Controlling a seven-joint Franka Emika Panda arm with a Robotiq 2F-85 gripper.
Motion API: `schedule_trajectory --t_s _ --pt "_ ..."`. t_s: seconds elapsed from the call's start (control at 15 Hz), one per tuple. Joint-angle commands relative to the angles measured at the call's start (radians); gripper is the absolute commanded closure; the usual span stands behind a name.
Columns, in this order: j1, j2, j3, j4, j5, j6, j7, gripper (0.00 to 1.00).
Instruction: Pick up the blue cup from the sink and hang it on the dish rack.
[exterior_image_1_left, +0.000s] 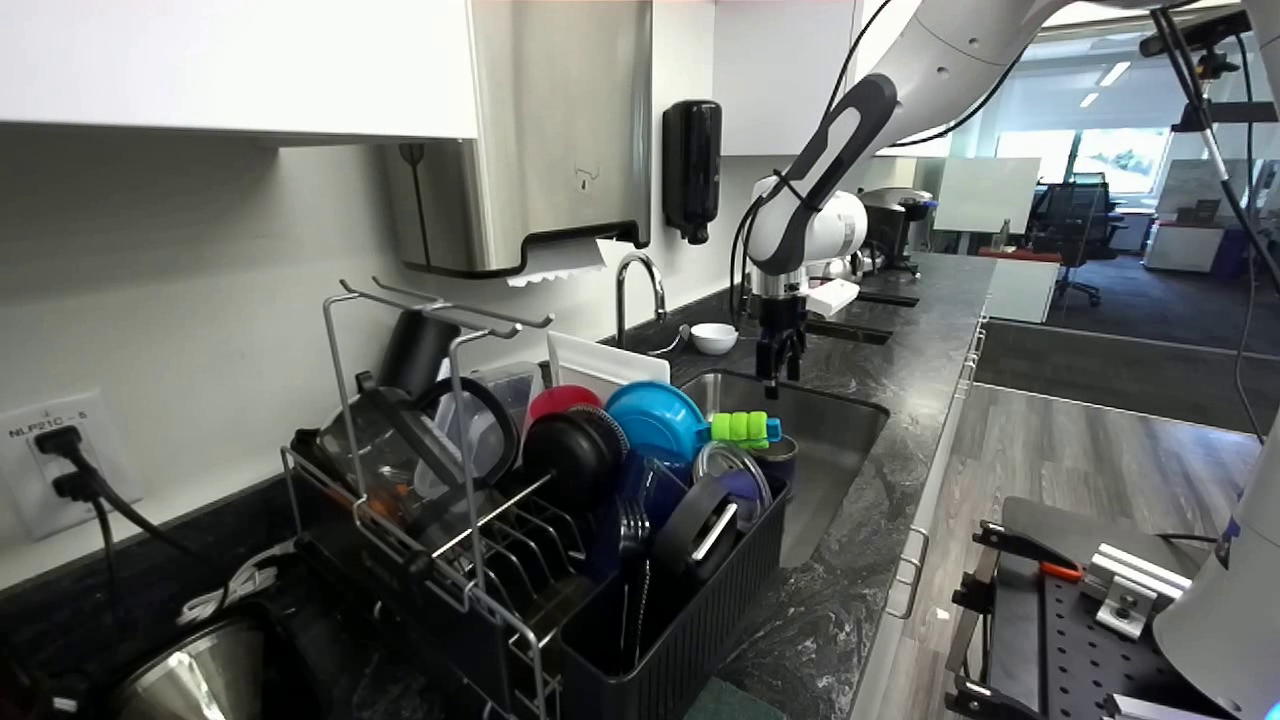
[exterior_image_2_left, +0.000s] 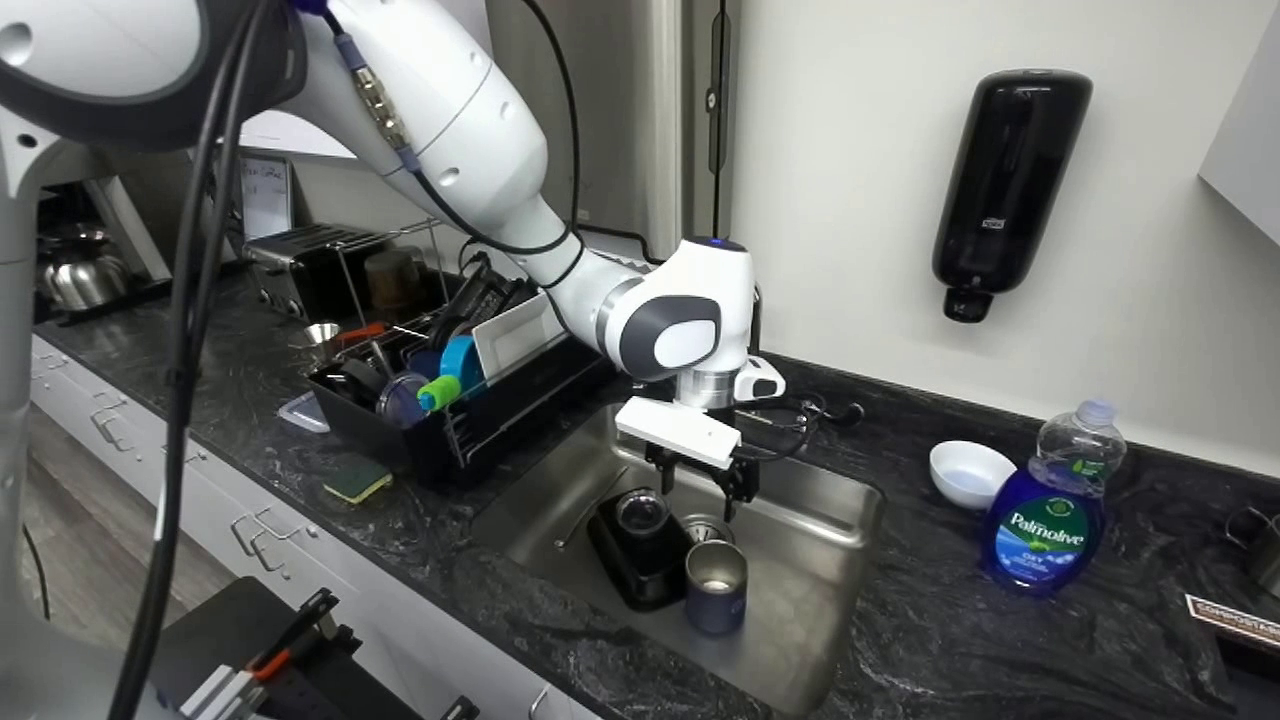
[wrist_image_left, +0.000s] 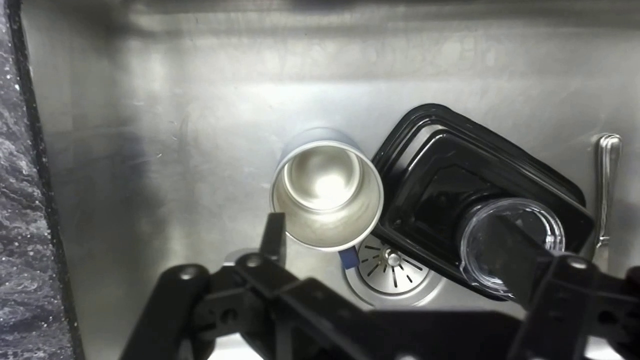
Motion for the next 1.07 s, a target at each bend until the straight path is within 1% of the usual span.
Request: schedule_trajectory --t_s 0.0,0.33,0.4,0.73,1.0 --pt "-0.023 -0.002 0.023 0.001 -0.016 -0.002 0.011 0.00" --pt "-0.023 -0.002 0.024 0.001 -0.016 -0.002 0.011 0.00" --pt "-0.027 0.001 0.034 0.001 0.001 -0.003 0.007 0.00" --pt "-0.031 0.028 0.057 -0.007 0.019 0.046 0.023 0.00" --pt "-0.059 0.054 0.074 -0.009 0.036 0.114 0.001 0.00"
